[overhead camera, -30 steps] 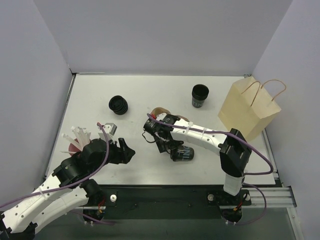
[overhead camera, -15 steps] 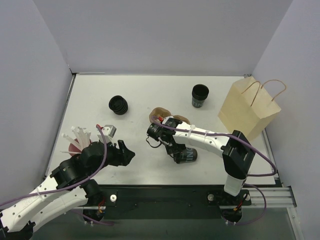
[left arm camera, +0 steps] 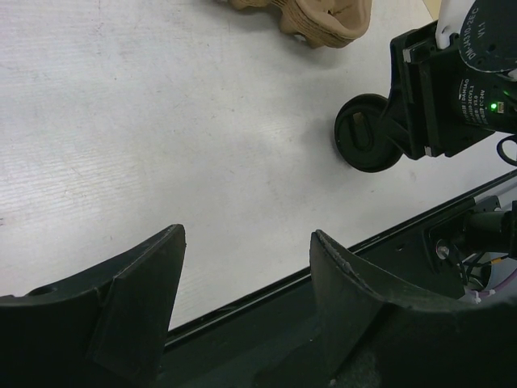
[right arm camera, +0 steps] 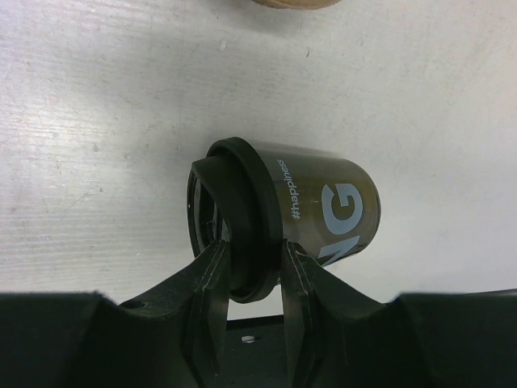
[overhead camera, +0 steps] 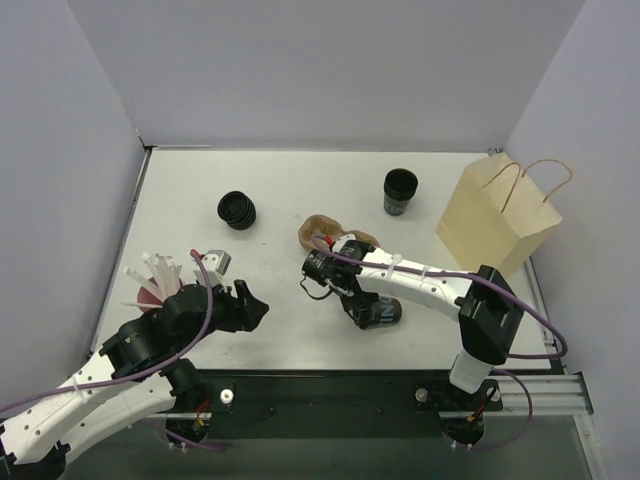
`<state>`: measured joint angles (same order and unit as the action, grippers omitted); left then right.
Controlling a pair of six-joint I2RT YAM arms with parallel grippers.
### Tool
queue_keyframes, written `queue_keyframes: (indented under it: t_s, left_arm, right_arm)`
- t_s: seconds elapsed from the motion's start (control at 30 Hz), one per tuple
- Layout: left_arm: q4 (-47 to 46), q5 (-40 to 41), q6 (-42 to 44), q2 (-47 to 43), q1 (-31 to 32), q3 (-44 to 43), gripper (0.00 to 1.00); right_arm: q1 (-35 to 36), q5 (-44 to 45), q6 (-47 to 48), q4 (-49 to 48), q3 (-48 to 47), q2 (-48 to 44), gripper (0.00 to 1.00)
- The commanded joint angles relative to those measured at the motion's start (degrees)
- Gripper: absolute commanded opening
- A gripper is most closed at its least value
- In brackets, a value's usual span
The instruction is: Pack the takeout coffee
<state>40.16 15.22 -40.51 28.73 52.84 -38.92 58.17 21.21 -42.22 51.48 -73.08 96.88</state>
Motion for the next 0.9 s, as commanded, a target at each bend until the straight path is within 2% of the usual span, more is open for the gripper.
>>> queue_keyframes:
  t_s: [0.0, 0.2, 0.33, 0.4, 0.43, 0.63, 0.67, 0.7, 0.87]
  left_arm:
    - [0.0, 0.9, -0.7, -0.5, 0.4, -0.9, 0.72]
    - [0.0, 1.0, -0.6, -0.2, 0.4, -0.9, 0.73]
    - [-0.1, 0.9, -0.5, 0.4, 0.5, -1.0, 0.72]
    - [-0.1, 0.9, -0.5, 0.6, 0.5, -1.2, 0.72]
    - [-0.1, 0.9, -0.5, 0.7, 0.5, -1.2, 0.72]
    - [-0.2, 0.8, -0.4, 1.3, 0.8, -1.1, 0.72]
    - [-0.3, 0.8, -0.4, 1.6, 0.7, -1.1, 0.73]
    - [-0.4, 0.8, -0.3, 1.8, 0.7, -1.0, 0.73]
    - [-0.4, 0.3, -0.4, 2.5, 0.8, -0.9, 0.72]
  right_arm:
    - [0.1, 2.5, -0.8, 1.3, 1.9, -3.1, 0.22]
    - [-0.9, 3.6, 0.0, -1.6, 2.2, -9.6, 0.20]
    - [-3.6, 2.8, -0.1, -9.5, 6.9, -19.7, 0.20]
    - [-5.4, 2.2, -0.8, -12.9, 12.1, -26.1, 0.20]
    - [-8.0, -0.3, -0.8, -17.9, 14.8, -28.6, 0.20]
    - [-16.2, -1.3, -1.6, -31.0, 30.5, -46.9, 0.20]
    - [-17.8, -3.4, -2.2, -32.5, 34.5, -49.0, 0.20]
    - [-20.0, -4.7, -2.3, -35.9, 36.3, -53.2, 0.20]
    - [-33.2, -14.3, -3.0, -42.6, 44.2, -61.9, 0.21]
